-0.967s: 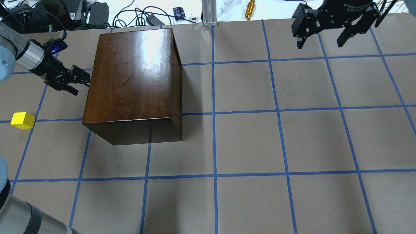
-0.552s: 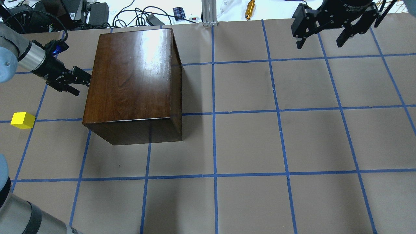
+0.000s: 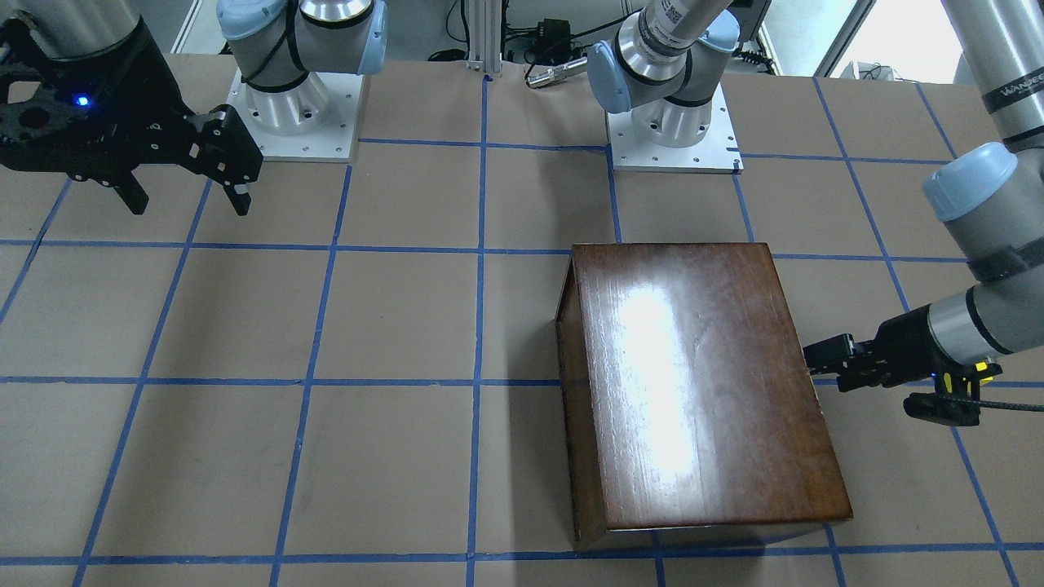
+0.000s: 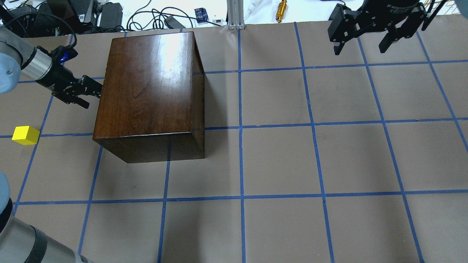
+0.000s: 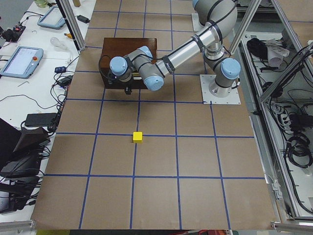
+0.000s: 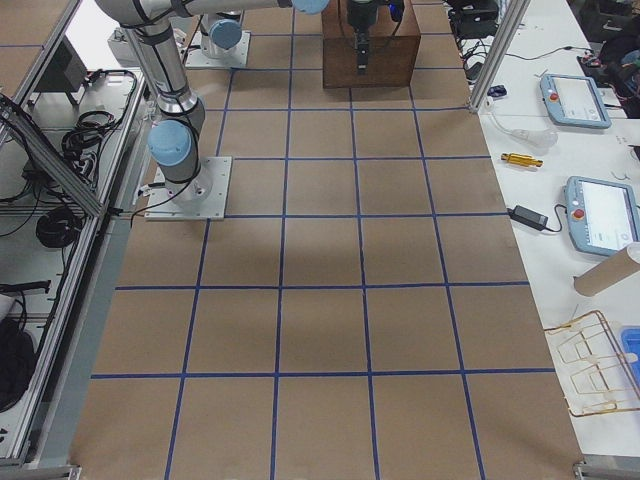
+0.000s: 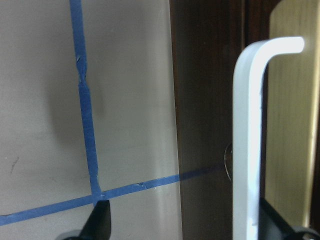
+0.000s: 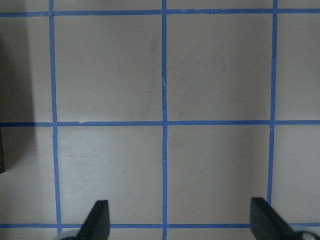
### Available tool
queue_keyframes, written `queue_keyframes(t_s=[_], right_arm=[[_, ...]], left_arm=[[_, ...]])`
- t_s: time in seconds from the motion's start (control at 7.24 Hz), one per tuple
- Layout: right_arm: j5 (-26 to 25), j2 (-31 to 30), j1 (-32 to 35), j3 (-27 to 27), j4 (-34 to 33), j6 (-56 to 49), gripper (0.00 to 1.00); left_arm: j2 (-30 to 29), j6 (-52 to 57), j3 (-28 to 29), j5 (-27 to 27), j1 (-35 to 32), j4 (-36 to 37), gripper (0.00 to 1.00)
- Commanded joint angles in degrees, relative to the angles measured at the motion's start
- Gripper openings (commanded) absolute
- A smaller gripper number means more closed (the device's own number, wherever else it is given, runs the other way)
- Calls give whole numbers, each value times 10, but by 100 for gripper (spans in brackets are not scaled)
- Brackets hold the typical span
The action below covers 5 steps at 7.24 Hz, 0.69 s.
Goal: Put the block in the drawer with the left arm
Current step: 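Close the left gripper on the white drawer handle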
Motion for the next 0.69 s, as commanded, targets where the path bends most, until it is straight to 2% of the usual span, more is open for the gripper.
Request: queue_keyframes(t_s=[0.0,0.55], right_arm=[[0,1,0,0,0,0,100],[0,1,-1,0,0,0,100]], left_arm=[[0,0,4,18,0,0,100],[-2,4,6,36,12,3,100]])
